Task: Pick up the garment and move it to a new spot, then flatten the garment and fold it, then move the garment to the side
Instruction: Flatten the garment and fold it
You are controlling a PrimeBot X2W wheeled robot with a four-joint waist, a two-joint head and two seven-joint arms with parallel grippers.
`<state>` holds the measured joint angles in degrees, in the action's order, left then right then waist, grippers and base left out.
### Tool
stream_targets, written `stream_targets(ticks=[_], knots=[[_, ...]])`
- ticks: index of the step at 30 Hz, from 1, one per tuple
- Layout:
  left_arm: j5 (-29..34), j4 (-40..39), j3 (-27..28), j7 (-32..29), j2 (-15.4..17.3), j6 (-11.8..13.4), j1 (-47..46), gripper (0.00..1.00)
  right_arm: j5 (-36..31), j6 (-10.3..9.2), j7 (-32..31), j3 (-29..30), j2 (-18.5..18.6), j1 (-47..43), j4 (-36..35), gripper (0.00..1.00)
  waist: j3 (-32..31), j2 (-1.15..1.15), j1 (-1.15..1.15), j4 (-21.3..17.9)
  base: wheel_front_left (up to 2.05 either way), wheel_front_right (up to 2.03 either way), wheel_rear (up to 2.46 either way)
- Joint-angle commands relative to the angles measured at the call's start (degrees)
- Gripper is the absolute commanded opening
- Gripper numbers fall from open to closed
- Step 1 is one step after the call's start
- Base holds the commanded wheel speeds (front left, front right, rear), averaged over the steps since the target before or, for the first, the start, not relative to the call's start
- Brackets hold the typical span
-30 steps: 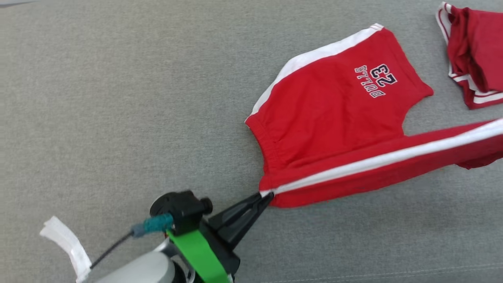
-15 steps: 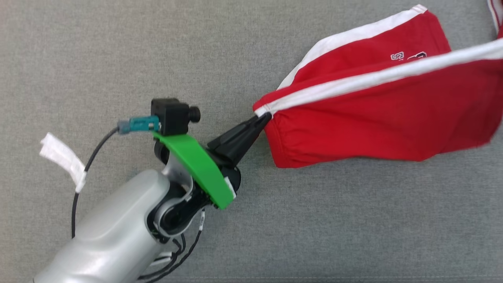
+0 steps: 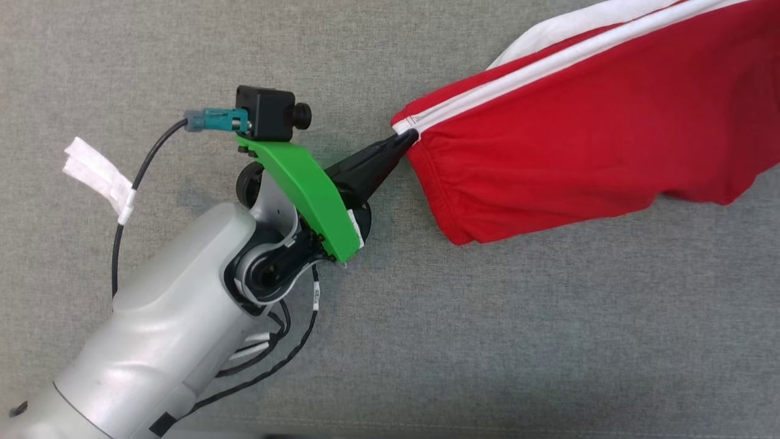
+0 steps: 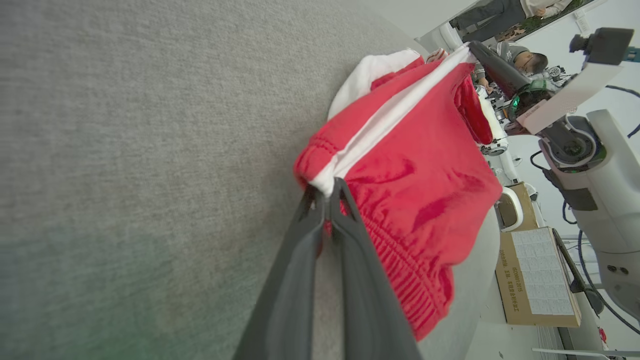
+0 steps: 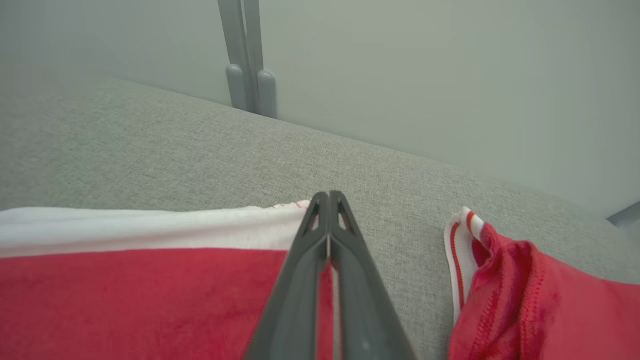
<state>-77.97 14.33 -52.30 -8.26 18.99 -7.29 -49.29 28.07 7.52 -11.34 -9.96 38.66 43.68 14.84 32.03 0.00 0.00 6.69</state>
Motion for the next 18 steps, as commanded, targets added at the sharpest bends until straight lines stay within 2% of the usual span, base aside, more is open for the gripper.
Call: stream_targets(ticks=[1, 5, 6, 7, 8, 9, 12, 14, 18], knots=[[0.52, 0.78, -0.07, 0.00, -0.04, -0.20, -1.21, 0.00, -0.10, -0.07, 0.89, -0.81, 0.22, 1.97, 1.57, 0.00, 1.02, 0.00, 0.00, 0.82, 0.00, 0.00, 0.00], [1.19, 2.61, -0.39, 0.73, -0.68, -0.25, -1.92, 0.00, 0.76, -0.07, 2.69, -3.87, -0.19, 5.26, 5.58, 0.00, 1.42, 0.00, 0.00, 1.10, 0.00, 0.00, 0.00], [1.46, 2.95, -0.35, 1.18, -0.80, -0.26, -2.01, 0.00, 0.96, -0.07, 3.14, -4.59, -0.31, 5.71, 6.35, 0.16, 1.36, 0.00, 0.00, 1.13, 0.00, 0.00, 0.00], [1.72, 3.31, -0.37, 1.79, -0.84, -0.27, -2.07, 0.17, 1.10, -0.07, 4.14, -4.85, -0.36, 6.40, 7.11, 0.31, 1.12, 0.00, 0.00, 1.09, 0.00, 0.00, 0.00], [2.24, 3.52, -0.47, 2.51, -0.81, -0.26, -2.03, 0.68, 1.05, -0.07, 5.14, -5.02, -0.41, 6.77, 7.62, 1.00, 0.81, 0.00, 0.00, 1.05, 0.00, 0.00, 0.00], [3.06, 3.74, -0.45, 3.79, -0.73, -0.25, -1.81, 1.00, 1.09, -0.07, 6.45, -5.56, -0.65, 6.78, 8.09, 1.00, 0.23, 0.00, 0.00, 0.94, 0.00, 0.00, 0.00], [5.43, 3.79, -0.36, 7.39, -0.38, 0.01, -0.04, 1.00, 1.39, -0.07, 9.95, -6.36, -0.78, 5.24, 8.78, 1.00, -1.72, 0.00, 0.00, 0.47, 0.00, 0.00, 0.00], [7.34, 3.51, -0.43, 10.62, 0.31, 1.12, 1.57, 1.00, 1.88, -0.07, 12.55, -6.85, -0.96, 3.18, 8.71, 1.00, -3.59, 0.00, 0.00, 0.05, 0.00, 0.00, 0.00], [14.50, 2.22, -0.67, 19.52, 2.24, 6.34, 5.81, 1.00, 2.77, -0.07, 16.38, -7.27, -1.52, -2.09, 8.02, 1.00, -7.64, 0.00, 0.00, -0.81, 0.00, 0.00, 0.00]])
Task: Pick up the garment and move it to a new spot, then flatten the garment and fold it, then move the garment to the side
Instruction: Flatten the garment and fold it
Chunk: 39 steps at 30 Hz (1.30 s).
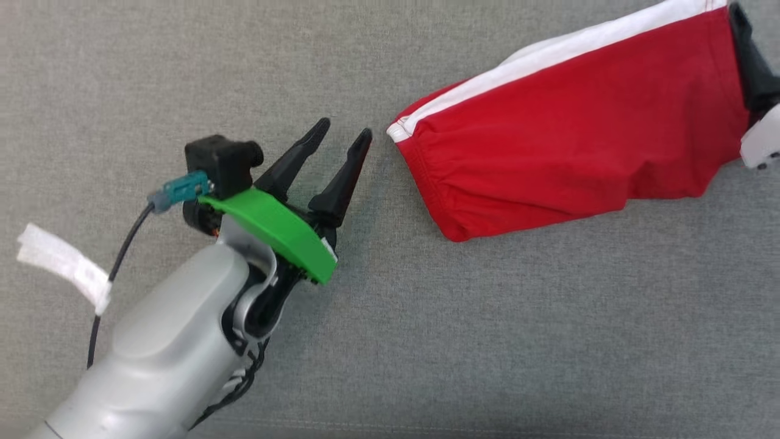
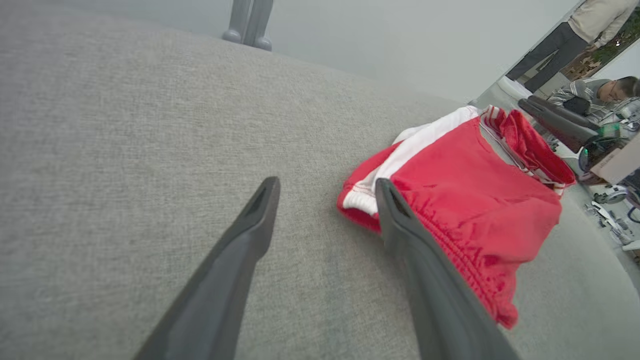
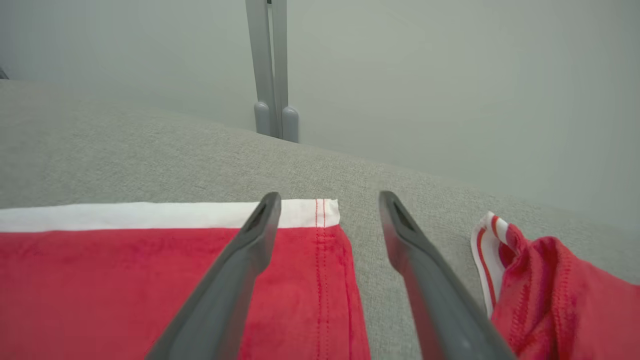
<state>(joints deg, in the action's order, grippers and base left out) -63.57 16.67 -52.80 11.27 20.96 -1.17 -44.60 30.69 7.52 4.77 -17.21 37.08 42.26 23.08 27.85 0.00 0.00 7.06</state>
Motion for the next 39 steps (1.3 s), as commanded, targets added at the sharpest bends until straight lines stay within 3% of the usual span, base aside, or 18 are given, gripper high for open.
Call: stream_targets(ticks=[1, 6, 11, 13, 18, 24, 32, 39], knots=[[1.82, -0.86, -0.21, 1.60, 0.44, 1.64, 2.92, 1.00, 0.27, -0.07, 1.11, 0.05, -0.13, -2.54, -0.13, 1.00, -4.78, 0.00, 0.00, -1.29, 0.00, 0.00, 0.00], [11.43, -6.23, 3.74, 3.99, 1.33, 9.91, 10.56, 1.00, 1.50, -0.06, 3.07, 1.80, -1.50, -10.13, 0.12, 1.00, -9.28, 0.00, 0.00, -0.88, 0.00, 0.00, 0.00], [23.00, -12.88, 12.18, 3.89, -1.49, 13.89, 21.37, 1.00, 2.76, -0.06, 4.35, 4.05, -3.42, -16.45, 0.44, 1.00, -12.29, 0.00, 0.00, 0.74, 0.00, 0.00, 0.00], [26.55, -15.07, 15.77, 3.90, -4.46, 14.32, 26.09, 1.00, 3.41, -0.06, 4.14, 5.06, -4.38, -18.52, 0.88, 1.00, -13.16, 0.00, 0.00, 1.71, 0.00, 0.00, 0.00], [36.90, -17.84, 22.46, 3.90, -10.63, 12.88, 34.52, 1.00, 3.41, -0.06, 2.70, 8.31, -5.02, -20.51, 2.34, 1.00, -14.01, 0.00, 0.00, 4.84, 0.00, 0.00, 0.00], [46.18, -18.51, 25.23, 3.91, -15.51, 9.19, 38.07, 1.00, 2.87, -0.06, -3.14, 12.69, -4.20, -17.61, 6.13, 1.00, -12.65, 0.00, 0.00, 8.72, 0.00, 0.00, 0.00], [49.37, -19.02, 27.91, 3.85, -17.85, 5.12, 37.71, 1.00, 2.63, -0.06, -12.04, 16.16, -1.61, -11.82, 12.67, 1.00, -8.35, 0.00, 0.00, 12.44, 0.00, 0.00, 0.00], [47.81, -19.71, 27.79, 3.85, -18.06, 5.00, 37.47, 1.00, 1.96, -0.06, -18.00, 16.72, -0.68, -9.92, 16.40, 1.00, -6.48, 0.00, 0.00, 13.90, 0.00, 0.00, 0.00]])
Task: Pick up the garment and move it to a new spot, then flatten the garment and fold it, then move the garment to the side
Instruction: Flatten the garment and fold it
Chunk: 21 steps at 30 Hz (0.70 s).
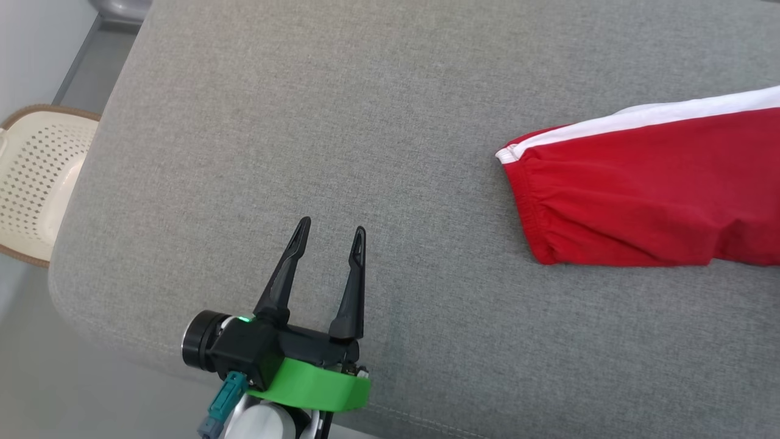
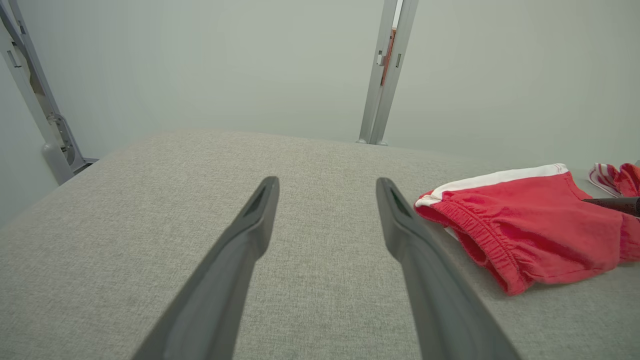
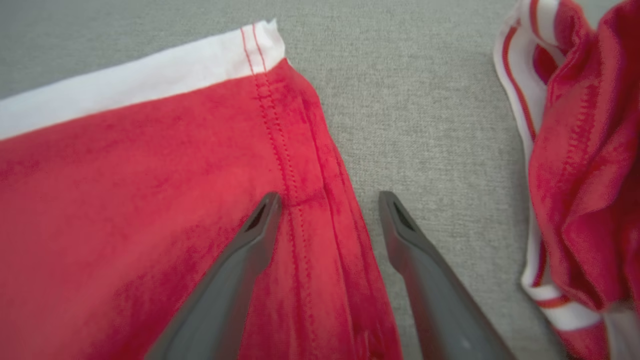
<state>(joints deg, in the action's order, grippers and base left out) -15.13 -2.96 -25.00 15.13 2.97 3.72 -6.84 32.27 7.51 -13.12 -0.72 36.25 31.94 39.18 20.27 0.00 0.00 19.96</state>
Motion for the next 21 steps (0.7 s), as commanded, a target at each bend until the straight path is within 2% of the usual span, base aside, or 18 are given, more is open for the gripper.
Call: stream_targets(ticks=[1, 3, 4, 5, 6, 13, 21], knots=[[-0.72, -0.12, -0.09, -0.01, -0.07, 0.20, -0.40, 1.00, 0.55, -0.05, -0.76, 0.25, 0.06, 0.37, 0.65, 1.00, 1.25, 0.00, 0.00, 1.06, 0.00, 0.00, 0.00], [-0.76, -0.16, -0.20, -0.01, -0.08, 0.33, -0.66, 1.00, 0.74, -0.05, -1.91, 0.16, -0.23, 0.22, 1.35, 1.00, 1.45, 0.00, 0.00, 1.06, 0.00, 0.00, 0.00], [-0.76, -0.15, -0.22, -0.01, -0.08, 0.41, -0.73, 1.00, 0.83, -0.05, -2.50, 0.07, -0.44, -0.01, 1.69, 0.93, 1.47, 0.00, 0.00, 1.00, 0.00, 0.00, 0.00], [-0.75, -0.10, -0.21, -0.01, -0.08, 0.46, -0.80, 1.00, 0.85, -0.05, -2.97, -0.09, -0.74, -0.27, 1.93, 0.42, 1.45, 0.00, 0.00, 0.84, 0.00, 0.00, 0.00], [-0.68, -0.04, -0.20, -0.01, -0.08, 0.48, -0.82, 1.00, 0.82, -0.05, -3.19, -0.26, -0.92, -0.45, 1.96, 0.00, 1.39, 0.00, 0.00, 0.63, 0.00, 0.00, 0.00], [0.10, 0.50, 0.12, -0.02, -0.07, 0.17, -0.42, 1.00, 1.38, -0.09, -2.79, -1.71, 0.31, -2.30, 0.22, 0.00, -0.08, 0.00, 0.00, -2.18, 0.00, 0.00, 0.00], [0.63, 1.13, 0.30, -0.02, -0.04, -0.27, 1.25, 1.00, -1.56, -0.08, -3.12, -0.65, 4.61, -6.27, -7.57, 0.00, -3.07, 0.00, 0.00, -6.44, 0.00, 0.00, 0.00]])
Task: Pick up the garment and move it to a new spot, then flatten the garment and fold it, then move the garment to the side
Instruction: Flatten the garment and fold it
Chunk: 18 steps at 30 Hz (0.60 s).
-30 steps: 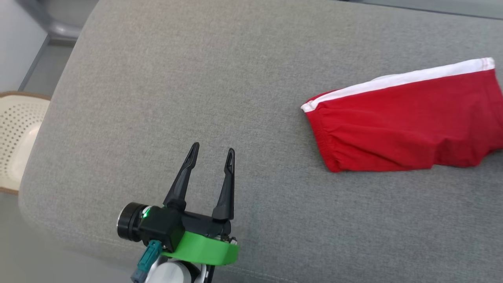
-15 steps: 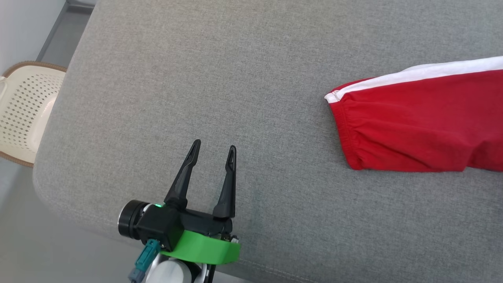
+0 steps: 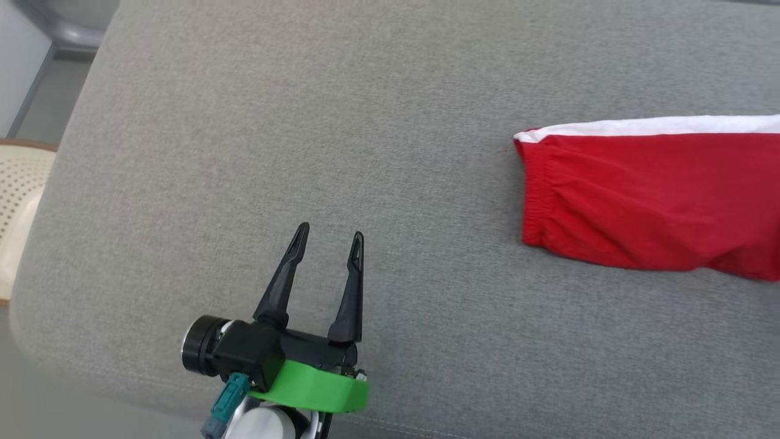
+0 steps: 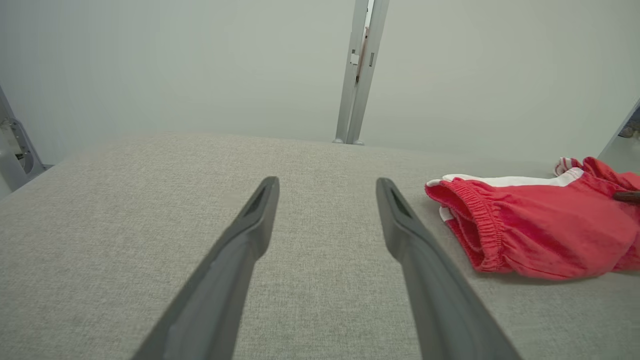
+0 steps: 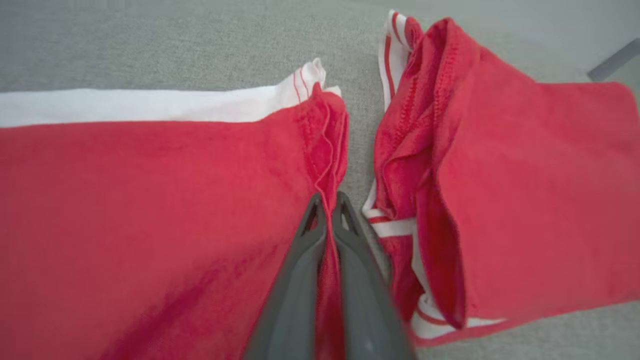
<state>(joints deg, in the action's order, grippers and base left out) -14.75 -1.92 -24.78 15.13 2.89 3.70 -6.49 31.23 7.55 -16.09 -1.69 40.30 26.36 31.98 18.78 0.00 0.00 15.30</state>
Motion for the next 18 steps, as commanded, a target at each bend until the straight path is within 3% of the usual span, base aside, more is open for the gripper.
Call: stream_targets(ticks=[1, 7, 18], knots=[[0.29, 0.14, 0.11, -0.01, 0.04, -0.28, 1.07, 1.00, -1.26, -0.13, -0.57, 0.66, 1.05, -1.38, -1.55, 0.00, -1.86, 0.00, 0.00, -2.18, 0.00, 0.00, 0.00], [0.00, 0.97, -0.19, -0.01, 0.05, -0.28, 1.24, 1.00, -6.00, -0.11, -4.56, 1.31, 1.41, -2.63, -10.04, 0.00, -3.29, 0.00, 0.00, -3.40, 0.00, 0.00, 0.00], [-1.15, 1.99, -0.81, -0.01, 0.04, -0.31, 1.88, 1.00, -13.73, -0.11, -14.89, 2.40, -6.19, -3.06, -28.50, 0.00, -6.42, 0.00, 0.00, -2.39, 0.00, 0.00, 0.00]])
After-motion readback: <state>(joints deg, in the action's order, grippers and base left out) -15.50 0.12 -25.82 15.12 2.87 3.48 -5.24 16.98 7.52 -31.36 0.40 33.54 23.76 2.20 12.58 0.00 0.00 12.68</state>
